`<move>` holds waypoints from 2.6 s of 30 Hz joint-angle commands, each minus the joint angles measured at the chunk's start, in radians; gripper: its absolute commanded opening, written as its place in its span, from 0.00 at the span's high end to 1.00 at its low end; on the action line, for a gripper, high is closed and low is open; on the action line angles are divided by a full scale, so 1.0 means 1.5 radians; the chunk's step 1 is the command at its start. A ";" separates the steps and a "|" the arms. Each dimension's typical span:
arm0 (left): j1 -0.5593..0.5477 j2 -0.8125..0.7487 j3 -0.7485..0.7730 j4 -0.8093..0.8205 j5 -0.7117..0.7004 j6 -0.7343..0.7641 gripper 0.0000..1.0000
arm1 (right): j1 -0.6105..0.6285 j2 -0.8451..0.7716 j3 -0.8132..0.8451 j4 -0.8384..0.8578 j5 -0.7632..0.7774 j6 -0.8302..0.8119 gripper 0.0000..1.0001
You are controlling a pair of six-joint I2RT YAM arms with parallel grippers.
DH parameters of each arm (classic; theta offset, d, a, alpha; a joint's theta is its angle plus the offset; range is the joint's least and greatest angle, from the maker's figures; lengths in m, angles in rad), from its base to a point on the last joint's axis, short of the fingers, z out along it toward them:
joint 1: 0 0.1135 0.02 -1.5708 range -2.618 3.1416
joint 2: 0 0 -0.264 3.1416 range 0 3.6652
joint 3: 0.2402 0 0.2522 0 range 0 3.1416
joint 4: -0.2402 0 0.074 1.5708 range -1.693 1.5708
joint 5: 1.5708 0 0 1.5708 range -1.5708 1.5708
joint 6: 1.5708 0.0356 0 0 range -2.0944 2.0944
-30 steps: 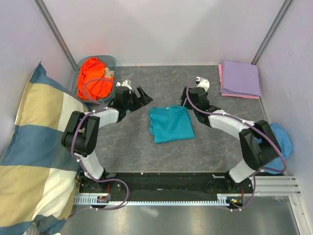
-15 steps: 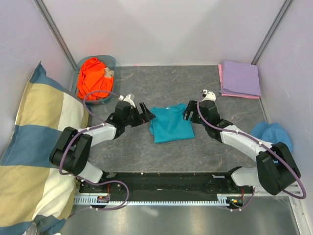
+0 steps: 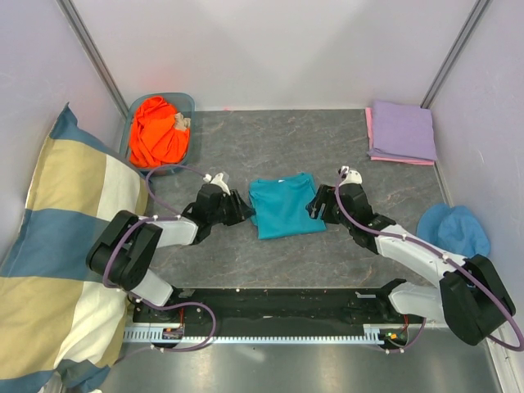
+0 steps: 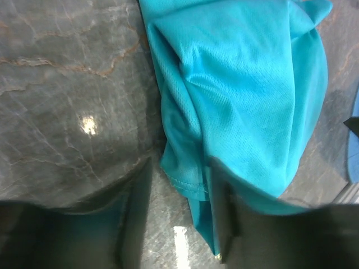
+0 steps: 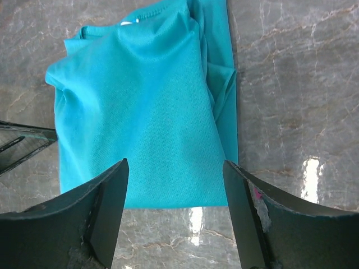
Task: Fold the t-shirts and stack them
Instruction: Smooth out wrinkles on the folded tshirt
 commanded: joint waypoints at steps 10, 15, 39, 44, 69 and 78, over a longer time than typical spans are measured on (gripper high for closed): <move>-0.009 0.018 -0.038 0.066 0.000 0.007 0.98 | 0.005 -0.024 -0.026 0.000 -0.005 0.023 0.25; -0.009 0.005 -0.048 0.067 0.011 0.004 0.98 | 0.007 -0.018 -0.039 0.010 -0.014 0.031 0.25; -0.087 -0.007 -0.066 0.084 0.034 -0.060 0.98 | 0.107 0.066 -0.102 0.123 0.021 0.115 0.26; -0.110 -0.011 -0.072 0.086 0.034 -0.074 0.98 | 0.141 0.090 -0.099 0.139 0.039 0.136 0.26; -0.130 -0.438 -0.106 -0.425 -0.002 -0.082 0.14 | 0.165 -0.020 -0.011 -0.026 0.131 0.105 0.02; -0.130 -0.454 -0.055 -0.406 -0.083 -0.048 0.20 | 0.165 -0.034 -0.010 -0.042 0.117 0.120 0.02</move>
